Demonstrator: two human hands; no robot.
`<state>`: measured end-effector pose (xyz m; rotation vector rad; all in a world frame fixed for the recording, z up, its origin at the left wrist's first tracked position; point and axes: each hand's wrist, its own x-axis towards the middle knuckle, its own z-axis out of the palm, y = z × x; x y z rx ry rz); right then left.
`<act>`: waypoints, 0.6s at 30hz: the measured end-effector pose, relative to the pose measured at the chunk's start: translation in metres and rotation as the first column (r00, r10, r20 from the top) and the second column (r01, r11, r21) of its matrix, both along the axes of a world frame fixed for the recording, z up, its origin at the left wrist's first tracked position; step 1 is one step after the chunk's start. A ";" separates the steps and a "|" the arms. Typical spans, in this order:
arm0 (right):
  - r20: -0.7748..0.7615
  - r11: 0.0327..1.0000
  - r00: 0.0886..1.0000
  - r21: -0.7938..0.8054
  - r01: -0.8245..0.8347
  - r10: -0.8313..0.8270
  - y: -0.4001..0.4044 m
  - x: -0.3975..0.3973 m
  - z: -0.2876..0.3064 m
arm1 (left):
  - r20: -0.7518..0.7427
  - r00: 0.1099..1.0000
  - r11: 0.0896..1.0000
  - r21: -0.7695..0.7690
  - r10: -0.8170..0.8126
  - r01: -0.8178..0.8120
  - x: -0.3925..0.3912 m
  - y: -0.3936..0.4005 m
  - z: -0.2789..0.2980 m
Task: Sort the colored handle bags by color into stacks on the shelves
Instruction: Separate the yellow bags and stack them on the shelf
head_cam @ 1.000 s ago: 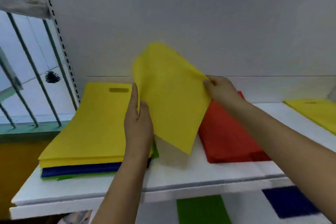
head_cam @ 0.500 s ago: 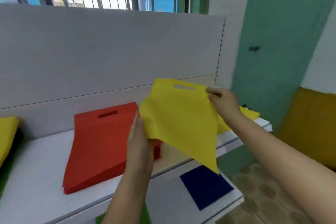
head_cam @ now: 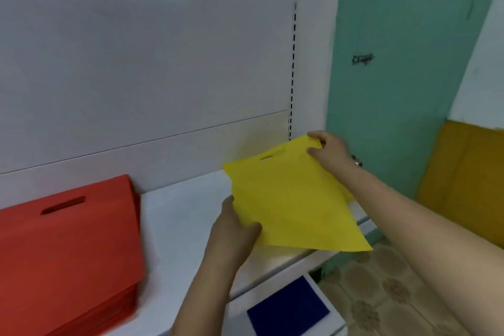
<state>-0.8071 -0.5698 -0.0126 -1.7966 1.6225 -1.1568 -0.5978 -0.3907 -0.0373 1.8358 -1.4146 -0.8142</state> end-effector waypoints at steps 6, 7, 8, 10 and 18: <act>-0.128 0.990 0.985 0.095 -0.105 0.117 -0.074 0.011 -0.007 | 0.371 0.928 0.982 0.179 -0.017 -0.054 -0.008 -0.064 -0.002; -0.155 0.988 0.979 0.100 -0.119 0.134 -0.085 0.011 -0.007 | 0.370 0.929 0.981 0.186 -0.019 -0.054 -0.010 -0.073 -0.002; -0.175 0.986 0.973 0.102 -0.133 0.149 -0.096 0.010 -0.008 | 0.365 0.931 0.980 0.192 -0.022 -0.052 -0.012 -0.082 -0.002; -0.206 0.983 0.964 0.105 -0.150 0.169 -0.116 0.009 -0.011 | 0.355 0.934 0.979 0.196 -0.025 -0.048 -0.016 -0.095 -0.003; -0.272 0.935 0.925 0.307 -0.177 0.264 -0.161 0.013 -0.028 | 0.314 0.943 0.967 0.185 0.114 -0.178 -0.038 -0.121 -0.008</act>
